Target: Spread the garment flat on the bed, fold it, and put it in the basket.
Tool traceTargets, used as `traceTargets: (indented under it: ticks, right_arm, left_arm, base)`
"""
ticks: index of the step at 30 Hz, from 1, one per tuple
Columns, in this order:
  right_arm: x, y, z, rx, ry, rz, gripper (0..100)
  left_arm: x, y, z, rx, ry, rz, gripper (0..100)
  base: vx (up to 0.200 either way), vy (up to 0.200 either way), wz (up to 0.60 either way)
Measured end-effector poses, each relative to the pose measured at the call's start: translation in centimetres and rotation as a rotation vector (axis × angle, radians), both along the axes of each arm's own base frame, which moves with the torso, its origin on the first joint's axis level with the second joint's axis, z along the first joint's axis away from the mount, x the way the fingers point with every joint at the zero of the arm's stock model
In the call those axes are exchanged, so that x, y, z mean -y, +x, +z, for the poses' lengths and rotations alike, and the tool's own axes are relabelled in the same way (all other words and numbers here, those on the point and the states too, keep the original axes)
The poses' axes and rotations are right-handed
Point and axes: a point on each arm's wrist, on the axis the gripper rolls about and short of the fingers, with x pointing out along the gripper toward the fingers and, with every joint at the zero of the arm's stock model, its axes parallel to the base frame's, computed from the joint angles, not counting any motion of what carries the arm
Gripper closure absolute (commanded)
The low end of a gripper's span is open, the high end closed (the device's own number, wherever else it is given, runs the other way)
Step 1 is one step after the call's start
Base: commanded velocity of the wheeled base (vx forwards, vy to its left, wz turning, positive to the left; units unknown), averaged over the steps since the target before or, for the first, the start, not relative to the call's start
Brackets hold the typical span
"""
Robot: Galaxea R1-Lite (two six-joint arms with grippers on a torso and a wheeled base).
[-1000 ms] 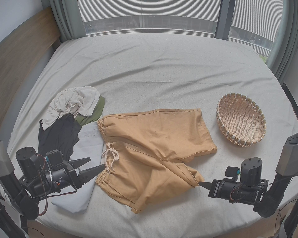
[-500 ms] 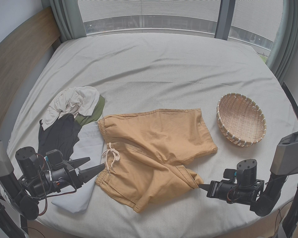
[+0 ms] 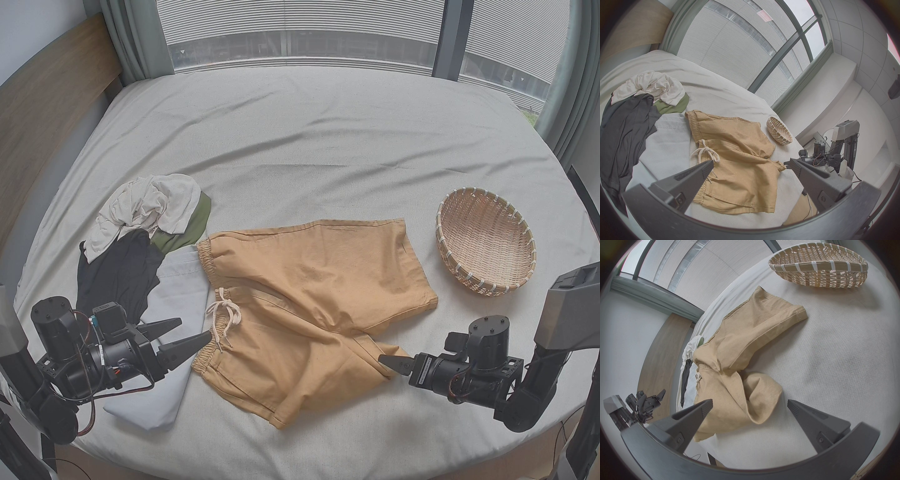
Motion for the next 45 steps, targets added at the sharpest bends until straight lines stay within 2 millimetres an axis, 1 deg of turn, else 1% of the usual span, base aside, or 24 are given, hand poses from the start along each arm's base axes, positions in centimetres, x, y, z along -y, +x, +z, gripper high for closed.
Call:
traceTargets:
  ticks: [7, 13, 19, 21, 26, 29, 36, 39, 45]
  right_arm:
    - [0.8, 1.1, -0.1, 0.049, -0.023, -0.055, 0]
    - [1.7, 1.0, 0.2, 0.142, -0.066, -0.025, 0]
    - [2.7, 0.5, 0.4, 0.258, -0.192, 0.073, 0]
    - [3.4, 0.3, 0.3, 0.3, -0.257, 0.155, 0]
    - [5.0, -0.1, 0.0, 0.358, -0.326, 0.287, 0]
    - [5.5, -0.4, -0.1, 0.376, -0.345, 0.332, 0]
    - [5.9, -1.3, -0.8, 0.346, -0.377, 0.387, 0]
    - [5.9, -1.3, -1.2, 0.332, -0.384, 0.395, 0]
    - [5.6, 0.1, -2.3, 0.332, -0.391, 0.401, 0]
  left_arm:
    - [0.0, -0.1, -0.1, -0.005, 0.001, -0.002, 0]
    - [0.1, -0.1, -0.1, -0.006, 0.001, -0.005, 0]
    - [0.1, -0.1, -0.2, -0.01, 0.002, -0.006, 0]
    - [0.1, -0.1, -0.2, -0.011, 0.002, -0.004, 0]
    - [0.0, -0.1, -0.2, -0.013, 0.002, -0.003, 0]
    - [0.0, -0.1, -0.3, -0.013, 0.003, -0.003, 0]
    - [0.0, 0.0, -0.2, -0.01, 0.002, -0.003, 0]
    - [0.1, 0.0, -0.2, -0.009, 0.002, -0.004, 0]
    - [0.1, 0.0, -0.2, -0.007, 0.002, -0.004, 0]
  base:
    - [0.0, 0.0, 0.0]
    - [0.0, 0.0, 0.0]
    - [0.0, 0.0, 0.0]
    - [0.0, 0.0, 0.0]
    - [0.0, 0.0, 0.0]
    - [0.0, 0.0, 0.0]
    - [0.0, 0.0, 0.0]
    - [0.0, 0.0, 0.0]
    - [0.0, 0.0, 0.0]
